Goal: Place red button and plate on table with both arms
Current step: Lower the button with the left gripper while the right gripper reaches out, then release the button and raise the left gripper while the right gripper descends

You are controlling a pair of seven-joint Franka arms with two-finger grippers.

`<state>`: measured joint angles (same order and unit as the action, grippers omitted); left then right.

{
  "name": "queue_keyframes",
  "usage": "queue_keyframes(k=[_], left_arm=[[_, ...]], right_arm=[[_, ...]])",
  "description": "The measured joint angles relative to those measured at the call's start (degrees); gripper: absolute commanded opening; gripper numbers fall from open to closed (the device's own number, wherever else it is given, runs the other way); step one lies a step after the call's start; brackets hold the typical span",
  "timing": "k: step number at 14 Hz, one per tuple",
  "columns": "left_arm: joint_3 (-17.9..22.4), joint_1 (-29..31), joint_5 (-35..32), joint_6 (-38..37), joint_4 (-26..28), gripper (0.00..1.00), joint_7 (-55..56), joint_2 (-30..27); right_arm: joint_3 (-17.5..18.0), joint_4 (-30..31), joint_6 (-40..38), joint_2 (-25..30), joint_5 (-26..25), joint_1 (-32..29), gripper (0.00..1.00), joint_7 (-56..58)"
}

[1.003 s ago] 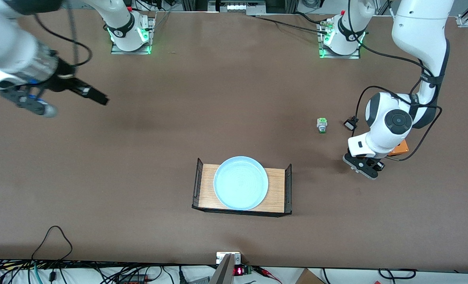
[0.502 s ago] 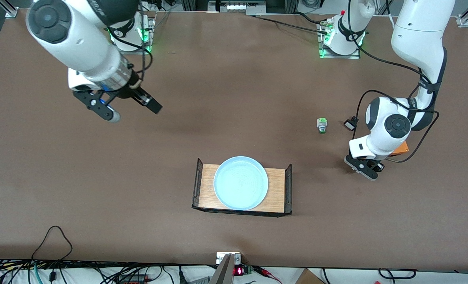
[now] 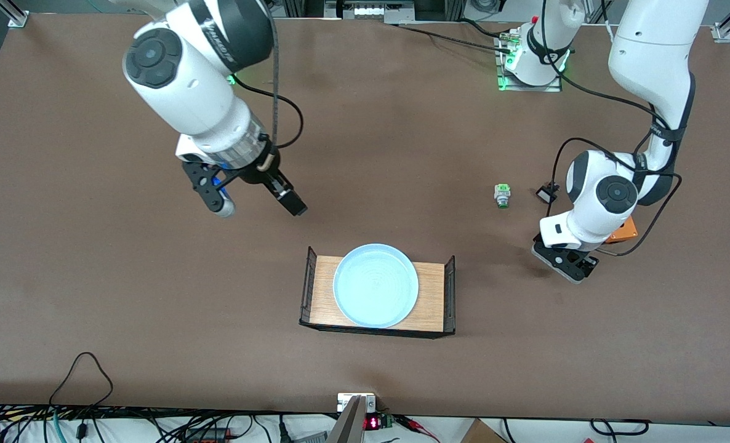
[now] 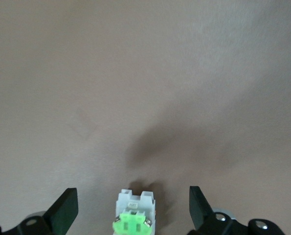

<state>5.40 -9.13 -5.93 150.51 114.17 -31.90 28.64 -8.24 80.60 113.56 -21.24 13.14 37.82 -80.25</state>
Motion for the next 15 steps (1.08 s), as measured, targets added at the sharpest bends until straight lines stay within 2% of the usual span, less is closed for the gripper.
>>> queue_keyframes(k=[2,4,7,9,13,15], left_arm=[[0.00,0.05,0.00,-5.47,-1.21,1.00,1.61,-3.15],[-0.12,0.02,0.01,-15.42,-4.37,1.00,4.20,-6.25],[-0.78,-0.08,0.01,-35.60,-14.41,1.00,9.18,-8.75],[-1.20,-0.15,0.07,-44.97,-20.77,1.00,13.29,-9.05],[-1.23,0.07,3.51,-58.38,-29.63,1.00,23.87,-9.12],[-1.21,0.72,4.22,-60.39,-32.26,1.00,26.04,-9.70]], right_arm=[[0.03,-0.29,4.30,-1.47,0.76,1.11,1.00,-1.91],[0.06,-0.38,8.16,-2.99,1.17,2.33,1.00,-2.81],[0.24,-0.46,12.38,-5.29,1.80,3.03,1.00,-4.41],[0.33,-0.51,15.22,-6.96,2.43,3.04,1.00,-7.58],[0.90,-0.57,17.06,-10.41,2.54,3.04,1.00,-9.76],[1.39,-0.57,19.71,-11.80,2.55,3.08,1.00,-10.21]])
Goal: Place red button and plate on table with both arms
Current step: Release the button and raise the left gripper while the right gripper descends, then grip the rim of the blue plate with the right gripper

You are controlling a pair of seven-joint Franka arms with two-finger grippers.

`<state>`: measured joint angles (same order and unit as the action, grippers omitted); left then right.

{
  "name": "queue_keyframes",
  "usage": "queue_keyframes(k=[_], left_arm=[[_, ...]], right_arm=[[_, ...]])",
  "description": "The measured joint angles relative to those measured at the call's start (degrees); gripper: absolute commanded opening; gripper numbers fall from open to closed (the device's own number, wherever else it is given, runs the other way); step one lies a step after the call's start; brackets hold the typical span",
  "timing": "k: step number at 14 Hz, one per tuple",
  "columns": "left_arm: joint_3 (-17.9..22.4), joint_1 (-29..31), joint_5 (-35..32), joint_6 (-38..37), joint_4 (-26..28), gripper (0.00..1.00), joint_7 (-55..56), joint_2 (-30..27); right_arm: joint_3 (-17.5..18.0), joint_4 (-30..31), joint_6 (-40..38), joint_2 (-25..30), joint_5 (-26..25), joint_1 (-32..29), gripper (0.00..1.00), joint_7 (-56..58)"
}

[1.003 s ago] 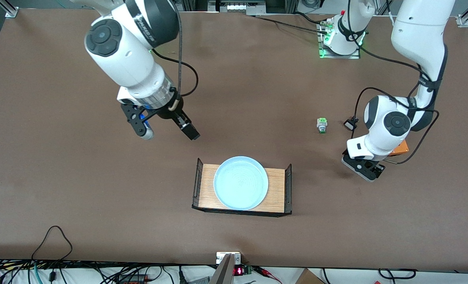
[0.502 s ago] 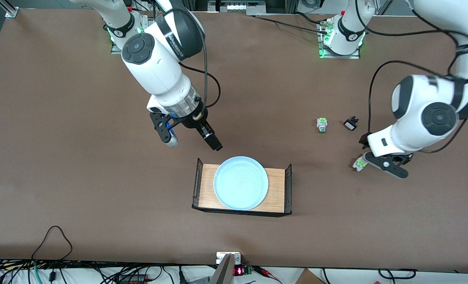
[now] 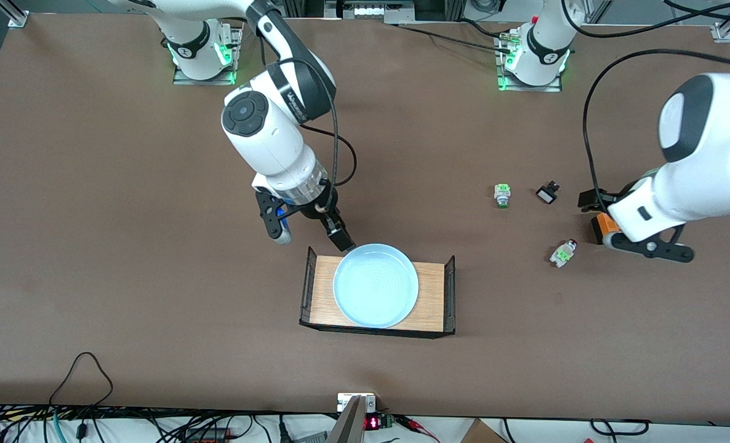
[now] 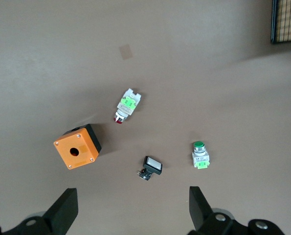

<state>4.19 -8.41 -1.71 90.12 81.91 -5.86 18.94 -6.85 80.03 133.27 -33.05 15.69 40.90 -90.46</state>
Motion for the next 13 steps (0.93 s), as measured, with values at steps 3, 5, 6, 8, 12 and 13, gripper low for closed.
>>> queue_keyframes(k=[3,5,6,8,12,13], left_arm=[[-1.66,3.39,0.83,-0.79,-1.08,1.00,1.65,-4.05],[-2.27,5.10,0.88,-1.40,0.34,1.00,2.30,-7.75],[-2.39,5.64,0.89,-0.33,2.49,1.00,2.42,-9.87],[-2.61,6.49,0.91,4.79,9.14,1.00,2.44,-14.71],[-3.31,6.65,0.92,5.89,15.49,1.00,2.45,-19.84],[-3.63,6.64,0.92,5.51,15.56,1.00,2.45,-20.02]], right_arm=[[0.12,-0.02,2.65,-1.31,0.00,0.07,1.00,-0.92],[0.09,-0.05,2.96,-1.74,0.00,0.00,1.00,-1.03],[0.06,-0.06,3.46,-1.96,0.01,-0.15,1.00,-1.04],[0.03,-0.06,5.16,-2.59,0.01,-0.38,1.00,-1.05],[0.04,-0.08,5.92,-4.68,0.01,-0.28,1.00,-1.08],[0.06,-0.08,6.39,-5.17,0.01,-0.24,1.00,-1.08]])
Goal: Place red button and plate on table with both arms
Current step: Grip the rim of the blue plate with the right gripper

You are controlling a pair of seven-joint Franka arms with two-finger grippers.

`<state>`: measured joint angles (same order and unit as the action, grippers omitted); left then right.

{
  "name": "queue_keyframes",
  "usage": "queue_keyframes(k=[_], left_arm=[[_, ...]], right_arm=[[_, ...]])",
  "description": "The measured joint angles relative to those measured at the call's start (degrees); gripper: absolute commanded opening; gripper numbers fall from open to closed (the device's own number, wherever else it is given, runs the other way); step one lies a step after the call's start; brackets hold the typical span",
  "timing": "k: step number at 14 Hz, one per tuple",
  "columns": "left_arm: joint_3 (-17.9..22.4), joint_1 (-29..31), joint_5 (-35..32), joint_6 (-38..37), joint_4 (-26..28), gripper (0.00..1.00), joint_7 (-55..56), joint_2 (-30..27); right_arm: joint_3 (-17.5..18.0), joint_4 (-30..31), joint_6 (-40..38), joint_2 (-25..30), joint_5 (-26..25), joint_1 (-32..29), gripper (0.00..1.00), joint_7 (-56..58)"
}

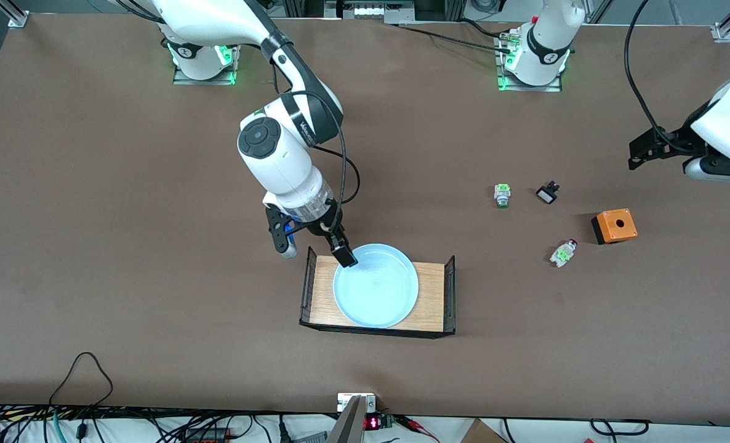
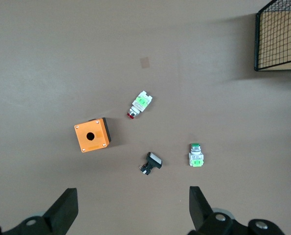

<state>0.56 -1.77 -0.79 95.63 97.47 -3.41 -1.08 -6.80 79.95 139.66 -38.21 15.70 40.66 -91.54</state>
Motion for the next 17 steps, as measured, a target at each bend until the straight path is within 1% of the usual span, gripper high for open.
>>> queue_keyframes(k=[5,10,11,12,13,17], left_arm=[[-1.01,-0.01,0.00,-0.29,0.02,1.00,0.00,-0.02],[-1.11,-0.01,0.00,-0.48,-0.19,1.00,0.00,-0.03],[-1.26,-0.01,0.00,-0.63,-0.47,1.00,0.00,-0.03],[-1.50,-0.01,0.00,-0.88,-0.71,1.00,0.00,-0.04],[-1.85,-0.01,0.00,-1.12,-0.85,1.00,0.00,-0.04],[-2.73,-0.02,0.00,-1.37,-1.01,1.00,0.00,-0.05]], right_arm=[[0.00,-0.07,2.51,-0.58,0.00,-0.07,1.00,-0.01],[0.07,-0.08,4.50,-2.36,0.00,0.05,0.96,-0.01],[0.08,-0.09,4.78,-2.66,0.00,0.09,0.90,-0.01],[0.08,-0.09,4.92,-2.81,0.00,0.09,0.75,-0.01],[0.08,-0.09,4.94,-2.83,0.00,0.09,0.57,-0.01],[0.09,-0.18,4.94,-2.83,0.00,0.09,0.34,-0.01]])
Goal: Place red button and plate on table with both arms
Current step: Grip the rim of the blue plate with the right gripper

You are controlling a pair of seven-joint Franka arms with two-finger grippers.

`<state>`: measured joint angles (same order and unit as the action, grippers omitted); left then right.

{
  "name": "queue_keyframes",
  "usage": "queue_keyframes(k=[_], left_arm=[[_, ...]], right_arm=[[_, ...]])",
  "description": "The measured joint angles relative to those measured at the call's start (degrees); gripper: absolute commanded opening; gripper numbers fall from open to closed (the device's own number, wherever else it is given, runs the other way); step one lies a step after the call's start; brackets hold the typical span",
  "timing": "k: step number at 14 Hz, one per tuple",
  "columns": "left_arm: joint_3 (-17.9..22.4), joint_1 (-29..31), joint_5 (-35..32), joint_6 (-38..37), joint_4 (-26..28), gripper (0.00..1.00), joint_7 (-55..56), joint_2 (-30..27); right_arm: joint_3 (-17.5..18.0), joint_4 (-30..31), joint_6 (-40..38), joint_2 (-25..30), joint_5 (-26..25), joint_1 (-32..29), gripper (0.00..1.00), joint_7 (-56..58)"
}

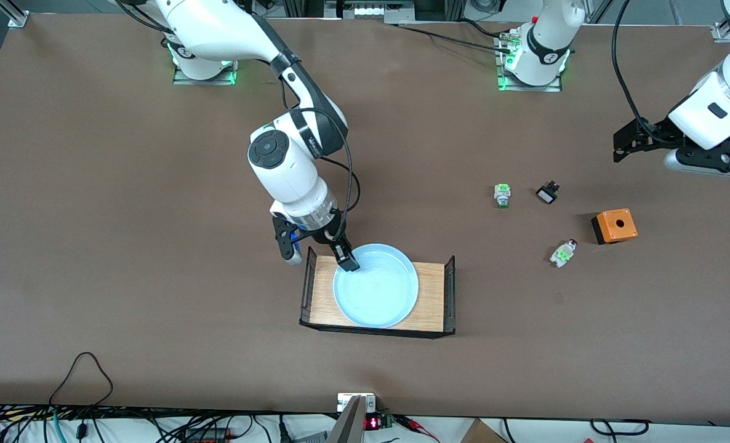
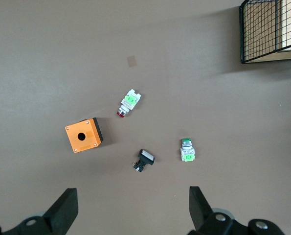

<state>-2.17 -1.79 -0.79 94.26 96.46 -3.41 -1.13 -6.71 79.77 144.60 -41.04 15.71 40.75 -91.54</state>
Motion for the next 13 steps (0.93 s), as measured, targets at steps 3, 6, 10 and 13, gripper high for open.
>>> queue_keyframes(k=[3,6,10,13], left_arm=[[-0.29,0.00,0.00,-0.03,-0.01,1.00,0.00,0.00],[-0.85,0.00,0.00,-0.06,-0.07,1.00,0.00,-0.03],[-0.94,0.00,0.00,-0.09,-0.25,1.00,0.00,-0.09],[-1.65,0.00,0.00,-2.30,-1.65,1.00,0.00,-0.25]], right_arm=[[0.02,0.00,0.00,0.00,0.00,0.12,0.22,0.00],[0.03,0.00,-0.04,0.00,0.00,0.23,0.08,0.00],[0.27,-0.01,-0.15,0.07,-1.01,0.51,0.00,0.37],[0.28,-0.09,-0.15,0.07,-1.76,0.79,0.00,0.37]])
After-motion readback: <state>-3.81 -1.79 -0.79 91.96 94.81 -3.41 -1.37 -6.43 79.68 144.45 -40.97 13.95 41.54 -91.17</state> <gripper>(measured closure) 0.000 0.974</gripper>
